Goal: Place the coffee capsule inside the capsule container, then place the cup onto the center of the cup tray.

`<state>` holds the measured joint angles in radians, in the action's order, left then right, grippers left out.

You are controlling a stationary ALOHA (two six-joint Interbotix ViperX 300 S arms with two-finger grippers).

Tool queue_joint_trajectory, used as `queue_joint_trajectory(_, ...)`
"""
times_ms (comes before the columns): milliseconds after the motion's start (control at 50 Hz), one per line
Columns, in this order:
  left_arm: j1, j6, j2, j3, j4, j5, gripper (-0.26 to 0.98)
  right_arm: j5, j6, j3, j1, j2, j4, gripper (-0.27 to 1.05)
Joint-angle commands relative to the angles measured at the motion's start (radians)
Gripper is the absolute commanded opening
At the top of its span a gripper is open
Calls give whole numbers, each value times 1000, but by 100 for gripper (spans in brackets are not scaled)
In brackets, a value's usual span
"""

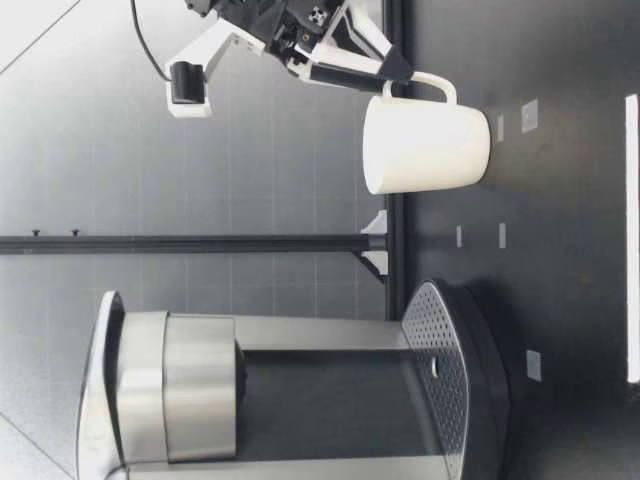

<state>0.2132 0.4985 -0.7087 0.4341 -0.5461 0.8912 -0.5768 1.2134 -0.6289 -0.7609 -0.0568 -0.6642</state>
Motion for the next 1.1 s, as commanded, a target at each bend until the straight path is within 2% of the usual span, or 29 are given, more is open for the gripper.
queue_joint_trajectory(0, 0, 2, -3, -12, -6, -8, 5, 8, 0, 21, 14, 11, -3, 60)
queue_joint_trajectory(260, 0, 3, -3, -8, -6, -17, 5, 9, -5, 29, 25, -12, -2, 57)
queue_joint_trajectory(540, 0, 5, -3, 2, -8, -17, 5, 2, -15, 41, 25, -12, -3, 25)
queue_joint_trajectory(700, 0, 6, -3, 2, -8, -17, 5, -21, -40, 40, 54, 2, -18, 24)
queue_joint_trajectory(860, 0, 5, -3, 12, -8, -25, 5, -12, -109, 43, 135, 38, -63, 24)
queue_joint_trajectory(1080, 0, 6, -34, 51, -8, -89, 5, 110, -241, 60, 227, 101, -156, 24)
